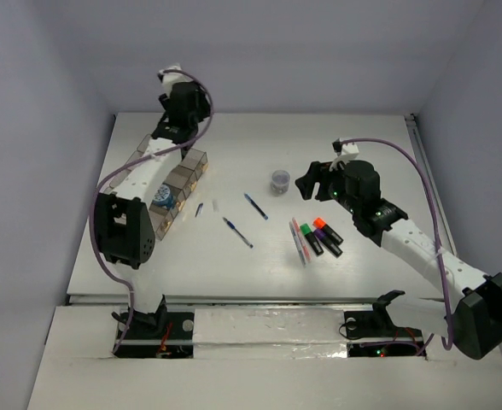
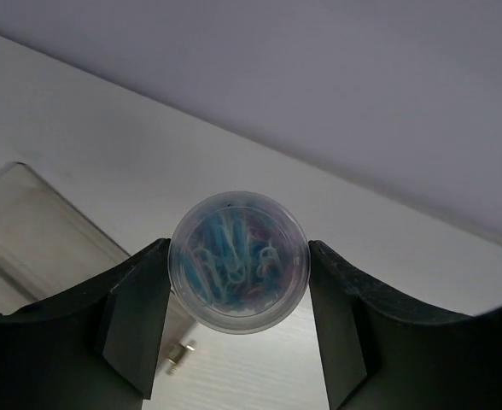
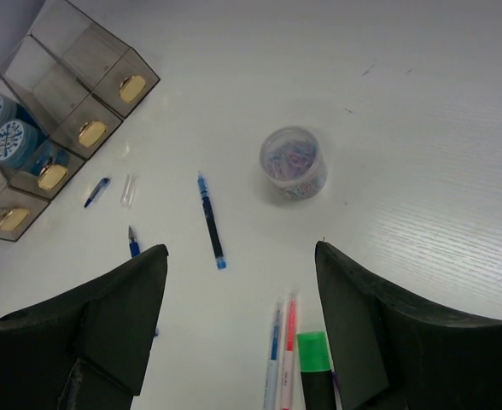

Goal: Sort the stationery into containers
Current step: Pick up the stationery from the center of the board, then place the stationery in the storage box.

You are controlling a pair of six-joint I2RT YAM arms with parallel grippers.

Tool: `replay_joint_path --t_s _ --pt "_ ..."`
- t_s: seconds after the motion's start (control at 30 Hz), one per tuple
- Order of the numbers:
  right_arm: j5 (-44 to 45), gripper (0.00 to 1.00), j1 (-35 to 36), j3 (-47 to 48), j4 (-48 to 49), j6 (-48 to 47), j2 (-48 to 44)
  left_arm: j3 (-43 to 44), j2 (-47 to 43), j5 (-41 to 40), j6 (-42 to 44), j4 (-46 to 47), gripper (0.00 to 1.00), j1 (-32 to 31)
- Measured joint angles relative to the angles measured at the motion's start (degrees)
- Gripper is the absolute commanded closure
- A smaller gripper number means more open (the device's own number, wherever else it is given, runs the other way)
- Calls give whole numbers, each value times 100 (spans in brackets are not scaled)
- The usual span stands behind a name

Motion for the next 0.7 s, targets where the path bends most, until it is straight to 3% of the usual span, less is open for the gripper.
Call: replay_joint_path --t_s 0.33,0.7 --pt "0 25 0 0 -2 0 28 116 396 197 -9 -396 82 1578" --pt "2 25 0 0 -4 0 96 85 986 291 24 -492 82 1832"
